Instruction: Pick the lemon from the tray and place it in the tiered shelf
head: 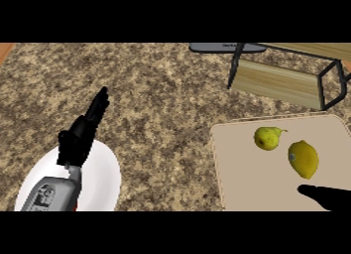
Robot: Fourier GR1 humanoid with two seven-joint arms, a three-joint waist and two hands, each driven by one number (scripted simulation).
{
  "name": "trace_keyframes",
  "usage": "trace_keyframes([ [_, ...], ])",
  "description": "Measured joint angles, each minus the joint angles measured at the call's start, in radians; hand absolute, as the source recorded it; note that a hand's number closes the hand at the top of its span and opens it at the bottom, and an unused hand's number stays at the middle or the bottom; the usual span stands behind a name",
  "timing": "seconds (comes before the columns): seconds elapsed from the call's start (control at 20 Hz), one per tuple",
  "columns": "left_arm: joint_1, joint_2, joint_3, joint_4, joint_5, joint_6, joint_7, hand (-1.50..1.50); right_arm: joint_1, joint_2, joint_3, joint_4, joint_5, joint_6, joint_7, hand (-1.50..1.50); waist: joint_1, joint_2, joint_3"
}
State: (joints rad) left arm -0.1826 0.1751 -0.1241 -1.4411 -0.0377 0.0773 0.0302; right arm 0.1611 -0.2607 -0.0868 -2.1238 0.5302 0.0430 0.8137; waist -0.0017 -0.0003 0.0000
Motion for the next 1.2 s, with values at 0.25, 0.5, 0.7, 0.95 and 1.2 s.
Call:
trace_keyframes([
  [0.25,-0.01,-0.018,0.021,0.004,-0.019,-0.017,0.004,0.0,0.009,0.029,-0.009,0.029,0.027,0.021,-0.04,-1.5,-0.001,0.0,0.0],
  [0.5,0.015,-0.02,0.04,-0.02,-0.024,-0.039,-0.001,0.0,0.023,0.05,-0.016,0.057,0.056,0.035,-0.067,-1.5,0.0,0.0,0.0],
  [0.7,0.019,-0.03,0.055,-0.001,-0.037,-0.049,-0.02,0.0,0.001,0.066,-0.024,0.084,0.08,0.043,-0.072,-1.5,0.0,0.0,0.0],
  [0.95,0.009,-0.053,0.054,-0.015,-0.059,-0.052,0.006,0.0,-0.022,0.086,-0.03,0.146,0.116,0.035,-0.1,-1.5,0.0,0.0,0.0],
  [1.2,0.007,-0.065,0.071,0.035,-0.076,-0.058,-0.041,0.0,-0.049,0.098,-0.047,0.237,0.13,0.019,-0.152,-1.5,0.0,0.0,0.0],
])
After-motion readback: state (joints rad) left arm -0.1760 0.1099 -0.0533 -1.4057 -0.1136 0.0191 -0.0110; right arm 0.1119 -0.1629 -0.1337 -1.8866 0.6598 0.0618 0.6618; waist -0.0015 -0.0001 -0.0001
